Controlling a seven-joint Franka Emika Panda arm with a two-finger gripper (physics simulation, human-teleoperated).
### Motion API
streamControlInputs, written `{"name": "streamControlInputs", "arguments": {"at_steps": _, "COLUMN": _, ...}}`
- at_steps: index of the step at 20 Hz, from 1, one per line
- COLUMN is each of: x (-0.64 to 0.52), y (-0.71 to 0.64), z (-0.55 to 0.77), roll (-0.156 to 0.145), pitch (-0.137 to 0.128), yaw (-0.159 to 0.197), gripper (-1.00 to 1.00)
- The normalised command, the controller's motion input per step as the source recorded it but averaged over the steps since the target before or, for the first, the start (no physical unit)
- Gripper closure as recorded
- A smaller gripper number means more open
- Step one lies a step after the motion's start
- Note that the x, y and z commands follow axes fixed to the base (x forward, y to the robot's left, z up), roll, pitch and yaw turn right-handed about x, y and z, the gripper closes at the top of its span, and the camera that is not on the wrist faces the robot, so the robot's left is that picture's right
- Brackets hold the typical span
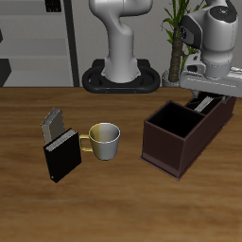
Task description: Place the left black book into the left desk caddy's back compartment
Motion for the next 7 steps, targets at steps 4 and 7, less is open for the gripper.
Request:
{"name": "streamControlInputs", "arguments": {"at_steps": 4, "x": 0.02, "y": -0.18, "z": 0.10, "roll": -0.031, "pitch": -0.003, "yaw": 0.025, "gripper": -1.00}}
{"name": "streamControlInputs", "arguments": {"at_steps": 7, "x": -0.03, "y": -0.26, "z": 0.18, "roll": -0.039, "pitch": -0.018, "yaw": 0.043, "gripper": -1.00}}
